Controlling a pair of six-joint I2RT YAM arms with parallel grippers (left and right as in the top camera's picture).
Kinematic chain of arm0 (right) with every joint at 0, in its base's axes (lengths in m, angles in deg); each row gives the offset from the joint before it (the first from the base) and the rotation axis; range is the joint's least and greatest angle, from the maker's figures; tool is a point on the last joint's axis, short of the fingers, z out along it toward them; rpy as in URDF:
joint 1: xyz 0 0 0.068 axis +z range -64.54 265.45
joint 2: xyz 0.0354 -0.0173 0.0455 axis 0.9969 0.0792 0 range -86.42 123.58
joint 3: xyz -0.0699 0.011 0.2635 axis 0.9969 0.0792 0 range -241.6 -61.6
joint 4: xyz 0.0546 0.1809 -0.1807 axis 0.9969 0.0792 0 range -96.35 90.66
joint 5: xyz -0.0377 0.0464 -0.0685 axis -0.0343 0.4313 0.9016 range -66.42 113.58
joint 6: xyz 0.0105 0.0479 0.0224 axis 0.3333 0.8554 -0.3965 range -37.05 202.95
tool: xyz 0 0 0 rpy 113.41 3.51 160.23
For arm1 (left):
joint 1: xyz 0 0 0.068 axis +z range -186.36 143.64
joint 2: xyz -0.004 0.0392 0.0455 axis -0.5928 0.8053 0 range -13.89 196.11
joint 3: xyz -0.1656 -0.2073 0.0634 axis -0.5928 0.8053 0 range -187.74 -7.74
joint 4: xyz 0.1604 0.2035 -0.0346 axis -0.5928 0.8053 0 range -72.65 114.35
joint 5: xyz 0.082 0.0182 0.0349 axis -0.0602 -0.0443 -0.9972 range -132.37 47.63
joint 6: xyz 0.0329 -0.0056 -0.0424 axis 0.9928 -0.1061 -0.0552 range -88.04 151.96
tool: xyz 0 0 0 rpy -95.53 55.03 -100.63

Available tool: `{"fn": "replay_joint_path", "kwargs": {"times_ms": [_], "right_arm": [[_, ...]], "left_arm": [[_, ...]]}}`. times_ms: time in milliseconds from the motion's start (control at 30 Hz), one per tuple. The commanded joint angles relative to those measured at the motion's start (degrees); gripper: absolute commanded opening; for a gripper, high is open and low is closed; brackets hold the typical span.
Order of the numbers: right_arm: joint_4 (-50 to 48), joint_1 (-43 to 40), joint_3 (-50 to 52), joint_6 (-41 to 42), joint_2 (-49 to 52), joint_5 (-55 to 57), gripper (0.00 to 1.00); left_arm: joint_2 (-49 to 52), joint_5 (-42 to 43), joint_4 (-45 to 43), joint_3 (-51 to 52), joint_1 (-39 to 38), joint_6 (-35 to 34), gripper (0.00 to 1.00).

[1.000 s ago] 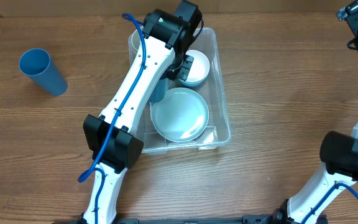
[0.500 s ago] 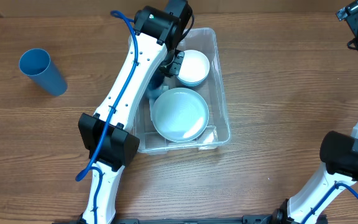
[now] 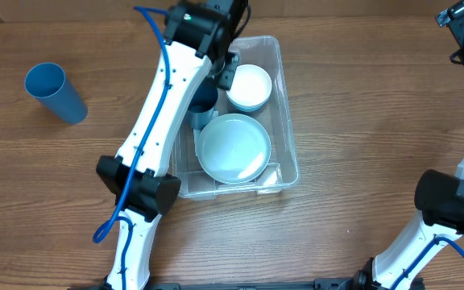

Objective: Pack container

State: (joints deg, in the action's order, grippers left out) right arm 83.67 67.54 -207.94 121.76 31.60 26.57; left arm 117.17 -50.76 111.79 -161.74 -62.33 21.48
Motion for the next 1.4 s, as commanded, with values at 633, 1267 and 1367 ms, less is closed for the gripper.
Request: {"fn": "replay_joint_path", "kwargs": {"times_ms": [633,1267,1367], "right_arm": [[-0.1,-0.1,-0.9,0.3,-1.0,0.3,1.00],[-0.1,-0.1,-0.9,0.3,-1.0,0.3,1.00],[-0.1,-0.1,-0.9,0.3,-1.0,0.3,1.00]], "left_arm": [[-13.6,-9.2,-3.0,12.3,29.3,-3.5,1.00],[3.1,3.4,-14.9,15.9,38.0,3.6,0.04],[3.1,8.4,-11.1,13.3,38.0,3.7,0.04]]}}
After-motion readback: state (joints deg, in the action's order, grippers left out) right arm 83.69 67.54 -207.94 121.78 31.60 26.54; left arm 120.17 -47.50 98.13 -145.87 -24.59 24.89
